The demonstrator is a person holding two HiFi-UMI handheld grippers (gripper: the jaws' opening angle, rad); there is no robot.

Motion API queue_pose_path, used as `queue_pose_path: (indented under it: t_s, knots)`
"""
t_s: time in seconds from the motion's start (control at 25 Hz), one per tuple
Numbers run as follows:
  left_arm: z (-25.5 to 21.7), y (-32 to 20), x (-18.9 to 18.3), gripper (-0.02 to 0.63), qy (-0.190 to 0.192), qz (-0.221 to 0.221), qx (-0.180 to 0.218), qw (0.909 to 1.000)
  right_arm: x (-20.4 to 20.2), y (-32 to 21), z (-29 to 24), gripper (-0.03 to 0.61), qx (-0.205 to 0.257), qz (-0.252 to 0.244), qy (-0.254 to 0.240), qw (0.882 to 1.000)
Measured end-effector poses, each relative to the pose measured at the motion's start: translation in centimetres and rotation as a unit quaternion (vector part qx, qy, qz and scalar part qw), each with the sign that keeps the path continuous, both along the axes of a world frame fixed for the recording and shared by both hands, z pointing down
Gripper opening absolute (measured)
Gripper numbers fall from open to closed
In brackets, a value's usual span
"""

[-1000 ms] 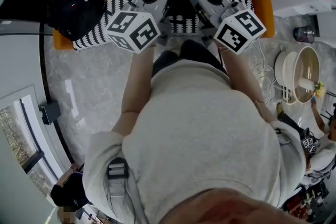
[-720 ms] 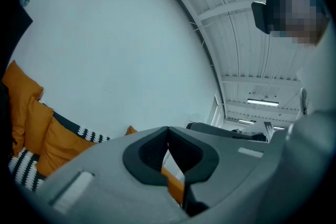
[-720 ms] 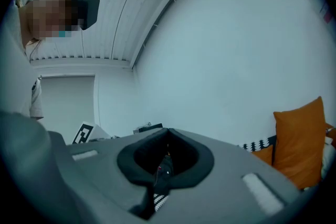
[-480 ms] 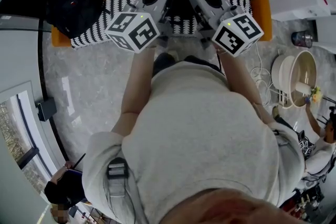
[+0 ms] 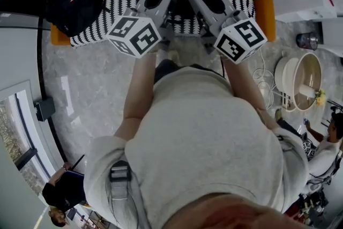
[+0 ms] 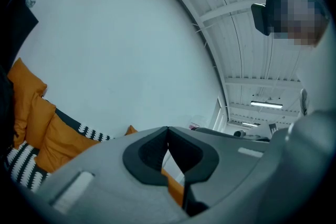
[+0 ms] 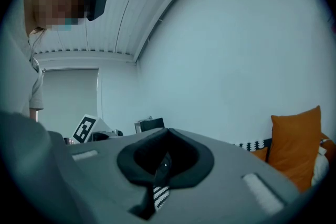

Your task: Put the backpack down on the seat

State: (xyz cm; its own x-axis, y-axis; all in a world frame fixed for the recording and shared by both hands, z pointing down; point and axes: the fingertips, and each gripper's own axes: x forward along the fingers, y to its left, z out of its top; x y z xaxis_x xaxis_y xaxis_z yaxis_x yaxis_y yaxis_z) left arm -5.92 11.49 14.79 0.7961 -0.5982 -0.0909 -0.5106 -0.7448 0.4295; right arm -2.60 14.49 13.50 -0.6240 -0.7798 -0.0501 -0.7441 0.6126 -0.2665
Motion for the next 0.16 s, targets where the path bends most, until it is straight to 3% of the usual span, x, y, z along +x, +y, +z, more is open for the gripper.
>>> queue_pose_path:
  t_s: [0.16]
  knots:
    - [0.11,0.20,0.34,0.006,0.000,0.000,0.001,1.0000,0.29,0.29,0.40,0.003,0.006,0.004,0.019,1.000]
